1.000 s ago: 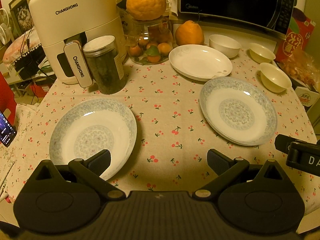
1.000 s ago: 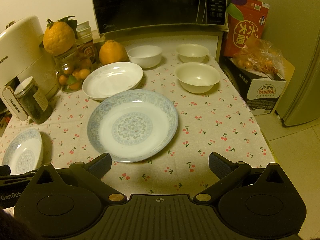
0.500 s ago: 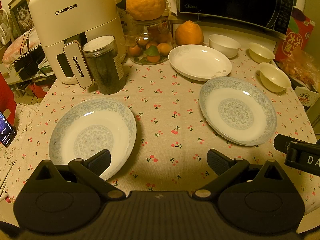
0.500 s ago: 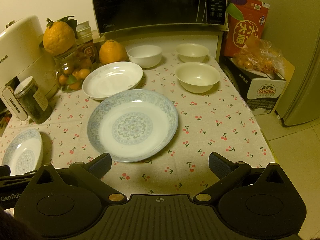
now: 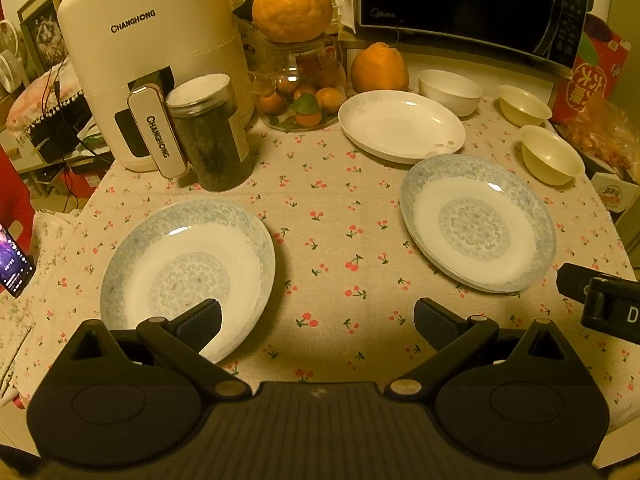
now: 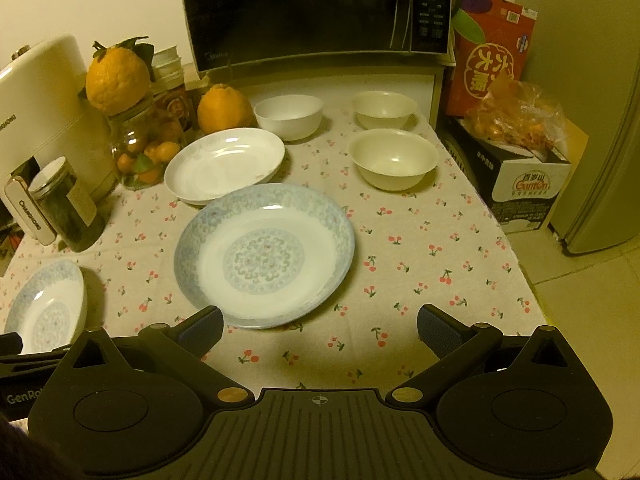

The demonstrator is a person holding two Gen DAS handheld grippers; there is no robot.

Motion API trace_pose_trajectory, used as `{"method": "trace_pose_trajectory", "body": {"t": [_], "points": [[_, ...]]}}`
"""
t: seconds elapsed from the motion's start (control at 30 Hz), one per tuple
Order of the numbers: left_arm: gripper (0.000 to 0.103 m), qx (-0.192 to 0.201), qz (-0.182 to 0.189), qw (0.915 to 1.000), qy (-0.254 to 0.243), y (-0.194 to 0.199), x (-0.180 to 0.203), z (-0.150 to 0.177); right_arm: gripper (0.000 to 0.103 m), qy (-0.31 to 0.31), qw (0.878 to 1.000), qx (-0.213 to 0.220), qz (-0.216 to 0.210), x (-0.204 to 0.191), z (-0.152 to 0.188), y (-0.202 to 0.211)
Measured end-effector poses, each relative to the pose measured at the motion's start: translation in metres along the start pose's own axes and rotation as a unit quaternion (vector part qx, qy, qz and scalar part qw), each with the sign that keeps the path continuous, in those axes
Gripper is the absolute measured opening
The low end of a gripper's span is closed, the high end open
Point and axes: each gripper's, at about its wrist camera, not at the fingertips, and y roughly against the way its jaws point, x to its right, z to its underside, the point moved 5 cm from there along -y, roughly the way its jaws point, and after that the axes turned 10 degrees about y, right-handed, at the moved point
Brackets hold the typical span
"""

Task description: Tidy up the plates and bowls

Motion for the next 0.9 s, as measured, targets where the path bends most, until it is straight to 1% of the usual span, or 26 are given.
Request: {"method": "trace_pose_trajectory", "body": {"t": [0.13, 0.2, 0.33, 0.47, 0.63, 0.73, 0.9], "points": [[0.103, 0.000, 0.006, 1.0000, -0.004, 0.000, 0.002, -0.004, 0.103, 0.006, 1.000, -0.005, 0.005, 0.001, -0.005, -0.001], [0.103, 0.011, 0.009, 0.9998, -0.012, 0.003, 0.004, -0.007, 0.103, 0.008, 1.000, -0.007, 0.003, 0.003, -0.009, 0.001], [0.103, 0.045, 0.026, 0.9982, -0.031, 0.009, 0.010, -0.016, 0.103, 0.003, 1.000, 0.001, 0.001, 0.007, -0.020, 0.006], [0.103, 0.057, 0.036, 0.9970, -0.039, 0.010, 0.015, -0.025, 0.103, -0.001, 1.000, 0.003, -0.006, 0.012, -0.031, 0.006], [0.103, 0.044, 0.060, 0.9962, -0.047, 0.005, 0.018, -0.034, 0.103, -0.006, 1.000, -0.006, -0.015, 0.020, -0.042, -0.001], [0.103, 0.031, 0.070, 0.9951, -0.062, -0.001, 0.021, -0.039, 0.103, -0.010, 1.000, -0.010, -0.019, 0.024, -0.050, -0.005], [0.103, 0.018, 0.091, 0.9935, -0.067, -0.014, 0.022, -0.045, 0.103, 0.008, 1.000, -0.009, -0.024, 0.026, -0.063, -0.016]]}}
